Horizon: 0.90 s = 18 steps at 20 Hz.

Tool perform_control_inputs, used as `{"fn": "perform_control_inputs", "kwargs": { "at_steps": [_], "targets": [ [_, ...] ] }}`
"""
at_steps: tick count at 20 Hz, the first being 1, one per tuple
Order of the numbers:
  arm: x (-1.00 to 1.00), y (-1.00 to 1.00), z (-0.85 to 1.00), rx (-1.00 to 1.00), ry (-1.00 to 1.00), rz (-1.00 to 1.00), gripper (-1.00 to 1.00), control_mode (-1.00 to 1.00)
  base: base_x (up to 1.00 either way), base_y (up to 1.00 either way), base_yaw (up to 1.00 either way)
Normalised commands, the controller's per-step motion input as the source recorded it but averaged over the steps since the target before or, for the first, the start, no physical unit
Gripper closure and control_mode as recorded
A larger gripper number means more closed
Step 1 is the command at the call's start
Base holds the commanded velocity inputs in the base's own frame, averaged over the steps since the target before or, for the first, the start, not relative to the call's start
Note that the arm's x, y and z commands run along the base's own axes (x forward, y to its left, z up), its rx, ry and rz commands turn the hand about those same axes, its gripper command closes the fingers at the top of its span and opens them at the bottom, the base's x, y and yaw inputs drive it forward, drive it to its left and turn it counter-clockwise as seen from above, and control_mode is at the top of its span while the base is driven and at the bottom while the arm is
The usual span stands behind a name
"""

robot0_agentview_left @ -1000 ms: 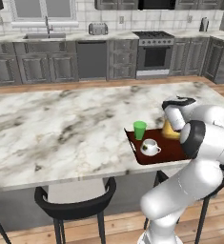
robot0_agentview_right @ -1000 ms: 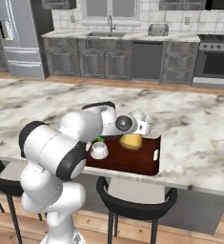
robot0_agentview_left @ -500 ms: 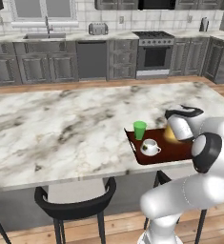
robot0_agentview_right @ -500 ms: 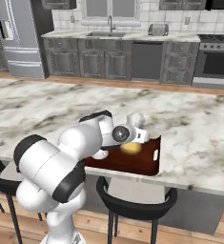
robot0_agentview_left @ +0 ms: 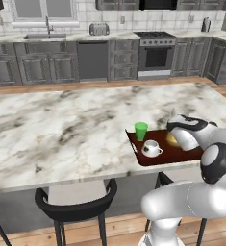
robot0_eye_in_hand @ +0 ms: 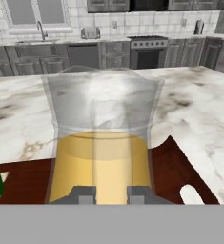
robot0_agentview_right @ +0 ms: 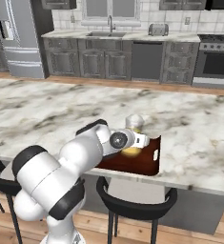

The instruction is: There is a tray on the dining counter. Grab the cup, mug, and pitcher and place them on the tray. The pitcher may be placed next to the tray if it cannot fit the tray.

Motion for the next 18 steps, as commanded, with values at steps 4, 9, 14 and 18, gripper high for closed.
{"fn": "perform_control_inputs", "kwargs": {
  "at_steps": [4, 9, 14, 18],
  "targets": [
    [0.0, 0.0, 0.0, 0.0, 0.0, 0.0, 1.0, -1.0, 0.0, 0.0, 0.0],
    [0.0, 0.0, 0.0, 0.0, 0.0, 0.0, 1.0, -1.0, 0.0, 0.0, 0.0],
    [0.0, 0.0, 0.0, 0.0, 0.0, 0.0, -1.0, -1.0, 0.0, 0.0, 0.0],
    [0.0, 0.0, 0.0, 0.0, 0.0, 0.0, -1.0, -1.0, 0.0, 0.0, 0.0]
  ]
}}
